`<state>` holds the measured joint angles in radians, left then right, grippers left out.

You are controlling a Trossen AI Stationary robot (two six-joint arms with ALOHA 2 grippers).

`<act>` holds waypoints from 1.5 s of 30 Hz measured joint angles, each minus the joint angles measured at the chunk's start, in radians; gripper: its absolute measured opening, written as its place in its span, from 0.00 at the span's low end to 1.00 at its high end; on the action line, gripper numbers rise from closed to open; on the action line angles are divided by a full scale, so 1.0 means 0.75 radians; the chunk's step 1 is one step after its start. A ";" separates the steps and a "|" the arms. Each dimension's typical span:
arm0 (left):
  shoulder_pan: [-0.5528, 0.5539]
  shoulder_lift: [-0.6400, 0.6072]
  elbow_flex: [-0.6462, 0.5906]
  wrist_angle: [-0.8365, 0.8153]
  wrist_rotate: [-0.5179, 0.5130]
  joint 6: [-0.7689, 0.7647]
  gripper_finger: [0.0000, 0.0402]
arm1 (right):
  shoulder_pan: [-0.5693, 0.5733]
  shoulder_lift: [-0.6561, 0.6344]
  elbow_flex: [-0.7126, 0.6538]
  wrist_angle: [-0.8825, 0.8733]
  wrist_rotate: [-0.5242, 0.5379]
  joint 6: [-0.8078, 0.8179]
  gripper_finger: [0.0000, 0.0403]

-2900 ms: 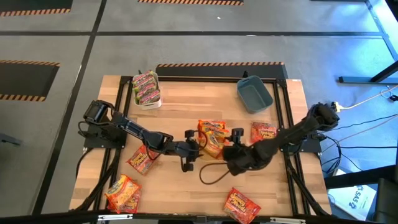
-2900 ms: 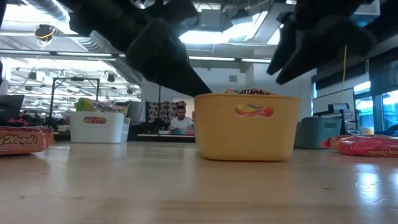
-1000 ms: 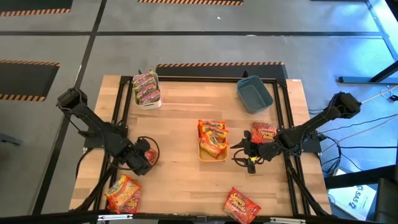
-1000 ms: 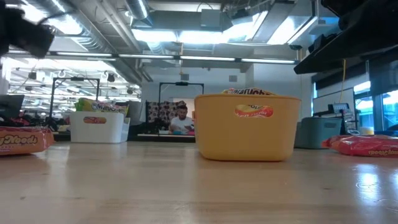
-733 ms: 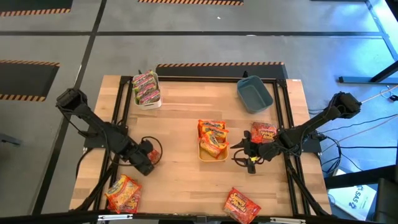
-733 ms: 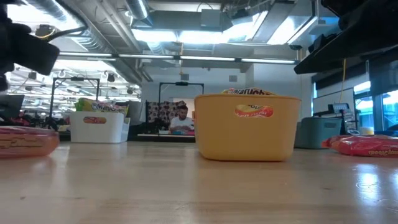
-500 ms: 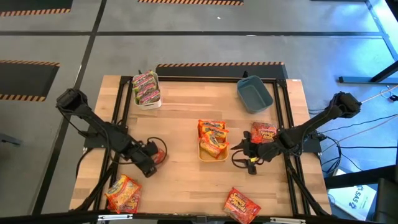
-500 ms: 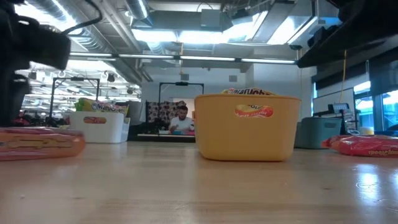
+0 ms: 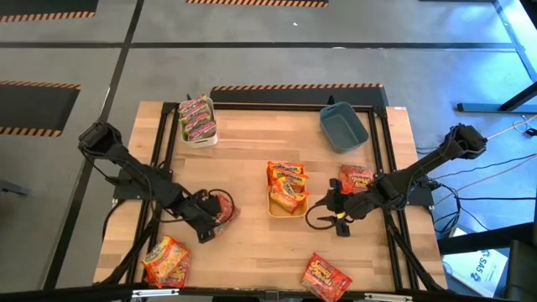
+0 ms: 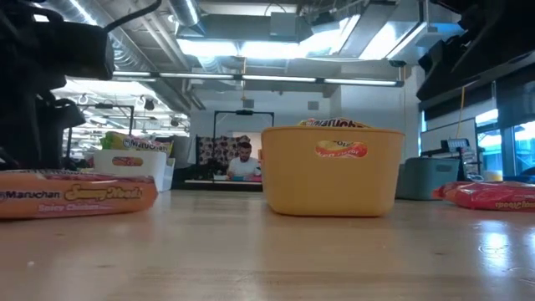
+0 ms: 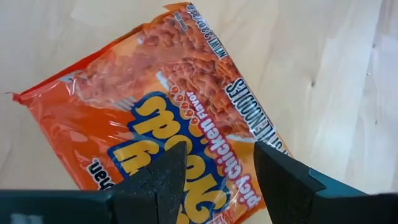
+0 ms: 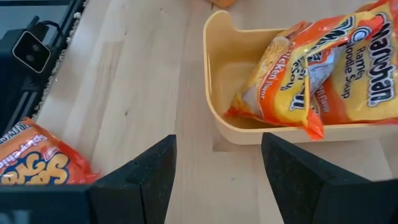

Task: Sort Maruchan noodles
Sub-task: Put the orange noodle pack into the yellow bin

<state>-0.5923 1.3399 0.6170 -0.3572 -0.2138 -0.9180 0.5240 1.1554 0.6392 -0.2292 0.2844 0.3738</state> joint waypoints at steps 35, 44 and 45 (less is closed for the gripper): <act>-0.024 -0.250 0.084 -0.545 0.349 -0.548 0.45 | 0.000 0.002 0.000 -0.011 0.013 -0.001 0.55; -0.117 -0.223 0.085 -0.156 0.556 -0.671 0.45 | -0.001 0.002 0.000 -0.009 0.013 0.018 0.55; -0.143 -0.222 0.086 -0.163 0.568 -0.727 0.45 | -0.001 0.002 0.000 -0.009 0.013 0.019 0.55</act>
<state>-0.6995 1.1735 0.6818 -0.4796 0.2121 -1.4635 0.5236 1.1568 0.6392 -0.2360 0.2943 0.3878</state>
